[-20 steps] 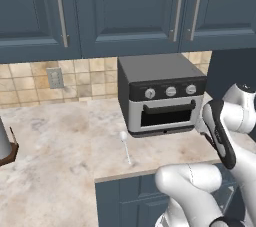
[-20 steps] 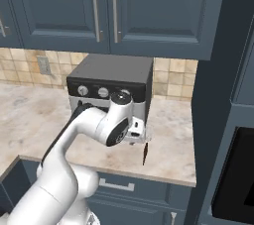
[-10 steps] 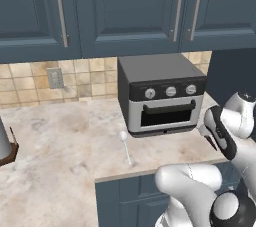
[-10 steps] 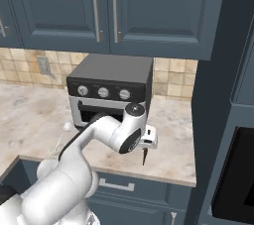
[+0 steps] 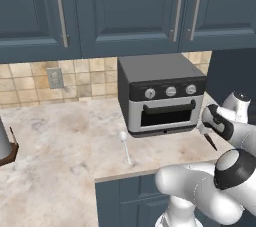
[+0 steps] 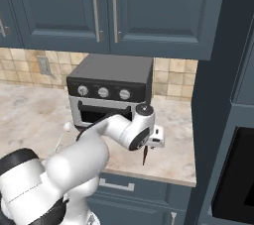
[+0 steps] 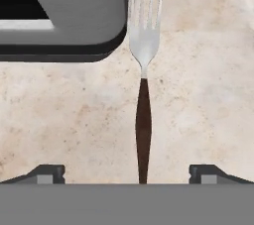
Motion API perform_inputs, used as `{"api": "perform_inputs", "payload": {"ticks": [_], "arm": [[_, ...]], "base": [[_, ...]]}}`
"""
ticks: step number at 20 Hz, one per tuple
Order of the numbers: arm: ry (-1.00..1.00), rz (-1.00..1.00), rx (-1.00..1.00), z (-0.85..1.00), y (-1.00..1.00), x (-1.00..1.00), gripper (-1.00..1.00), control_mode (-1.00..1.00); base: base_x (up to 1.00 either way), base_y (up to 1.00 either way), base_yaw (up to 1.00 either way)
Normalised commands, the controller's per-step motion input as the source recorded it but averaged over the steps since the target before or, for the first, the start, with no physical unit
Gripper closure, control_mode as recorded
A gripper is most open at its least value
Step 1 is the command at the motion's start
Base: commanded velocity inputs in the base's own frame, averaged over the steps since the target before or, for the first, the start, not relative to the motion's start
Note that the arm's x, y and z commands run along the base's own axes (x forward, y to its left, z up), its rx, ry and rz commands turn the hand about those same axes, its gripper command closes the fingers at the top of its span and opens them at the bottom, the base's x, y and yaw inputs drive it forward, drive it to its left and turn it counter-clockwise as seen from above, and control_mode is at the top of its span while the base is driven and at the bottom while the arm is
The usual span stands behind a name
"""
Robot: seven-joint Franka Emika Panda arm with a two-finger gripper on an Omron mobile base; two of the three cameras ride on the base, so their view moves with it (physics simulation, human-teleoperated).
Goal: Take the fork and place it on the left side of the plate. Then take the spoon and place it on the right side of the plate. Make sure they're directly next to the plate.
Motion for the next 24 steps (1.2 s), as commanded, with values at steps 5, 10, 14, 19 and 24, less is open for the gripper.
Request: {"api": "perform_inputs", "payload": {"ticks": [5, 10, 14, 19, 24], "arm": [[0.00, 0.00, 0.00, -0.25, 0.00, 0.29, -1.00, -1.00], [0.00, 0.00, 0.00, -0.28, 0.00, 0.19, -1.00, -1.00], [0.00, 0.00, 0.00, -0.29, 0.00, 0.18, -1.00, -1.00], [0.00, 0.00, 0.00, -0.24, -0.01, 0.24, -1.00, -1.00], [0.00, 0.00, 0.00, -0.17, -0.14, 0.15, -1.00, -1.00]], "base": [[0.00, 0.00, 0.00], [0.00, 0.00, 0.00], [0.00, 0.00, 0.00], [0.00, 0.00, 0.00], [0.00, 0.00, 0.00]]}}
